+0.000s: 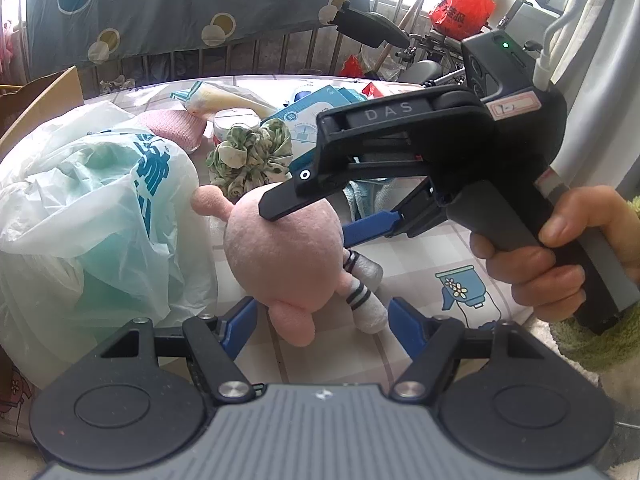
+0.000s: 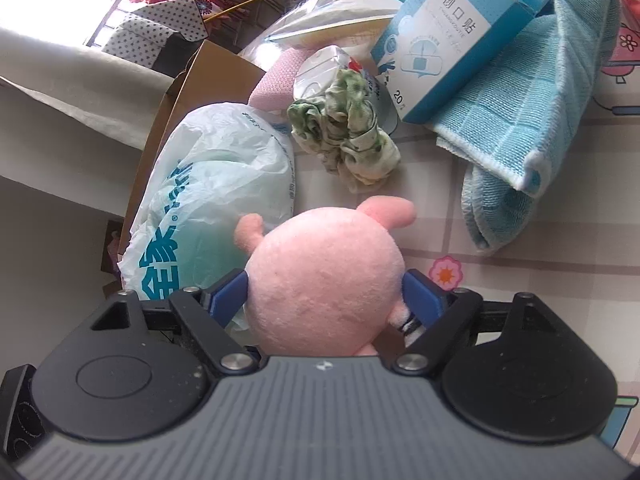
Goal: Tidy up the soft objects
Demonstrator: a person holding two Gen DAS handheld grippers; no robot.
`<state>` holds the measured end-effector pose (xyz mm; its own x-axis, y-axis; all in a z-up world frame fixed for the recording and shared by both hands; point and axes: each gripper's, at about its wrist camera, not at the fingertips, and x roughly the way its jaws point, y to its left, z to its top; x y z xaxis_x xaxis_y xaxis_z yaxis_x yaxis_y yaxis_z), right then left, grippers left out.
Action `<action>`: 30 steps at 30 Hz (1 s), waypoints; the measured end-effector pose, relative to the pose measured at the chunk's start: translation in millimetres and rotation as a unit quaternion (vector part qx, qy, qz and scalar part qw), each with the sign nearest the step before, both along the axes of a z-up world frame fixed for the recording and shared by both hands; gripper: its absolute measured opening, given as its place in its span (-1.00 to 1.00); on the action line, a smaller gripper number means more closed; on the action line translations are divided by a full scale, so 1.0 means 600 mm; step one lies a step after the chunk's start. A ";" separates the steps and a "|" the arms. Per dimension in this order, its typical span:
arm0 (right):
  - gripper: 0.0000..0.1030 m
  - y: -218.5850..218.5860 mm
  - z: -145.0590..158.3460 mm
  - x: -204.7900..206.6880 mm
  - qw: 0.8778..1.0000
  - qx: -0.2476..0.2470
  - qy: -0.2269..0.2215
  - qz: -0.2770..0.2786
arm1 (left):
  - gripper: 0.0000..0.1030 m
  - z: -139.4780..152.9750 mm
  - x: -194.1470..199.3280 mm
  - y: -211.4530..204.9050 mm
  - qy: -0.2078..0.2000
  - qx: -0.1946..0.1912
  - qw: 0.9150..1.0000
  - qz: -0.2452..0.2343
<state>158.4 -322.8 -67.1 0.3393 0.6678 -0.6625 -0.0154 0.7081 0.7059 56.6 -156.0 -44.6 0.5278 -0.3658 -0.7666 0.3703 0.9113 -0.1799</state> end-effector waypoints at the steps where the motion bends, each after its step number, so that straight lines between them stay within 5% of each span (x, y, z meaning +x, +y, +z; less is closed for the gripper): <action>1: 0.61 -0.002 -0.001 -0.001 1.000 0.002 0.001 -0.002 | 0.43 0.000 0.001 0.000 -0.001 -0.001 1.000 0.000; 18: 0.51 -0.064 -0.018 -0.060 0.998 0.051 0.010 -0.039 | 0.67 0.004 0.013 -0.013 -0.005 -0.028 1.000 0.003; 30: 0.50 -0.107 -0.045 -0.063 0.994 0.102 0.012 -0.040 | 0.68 -0.003 0.060 -0.053 -0.002 0.014 1.000 0.023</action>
<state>120.8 -386.8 -94.3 0.3825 0.7610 -0.5240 0.0535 0.5480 0.8348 92.3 -187.6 -46.5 0.5474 -0.3196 -0.7734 0.3284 0.9321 -0.1528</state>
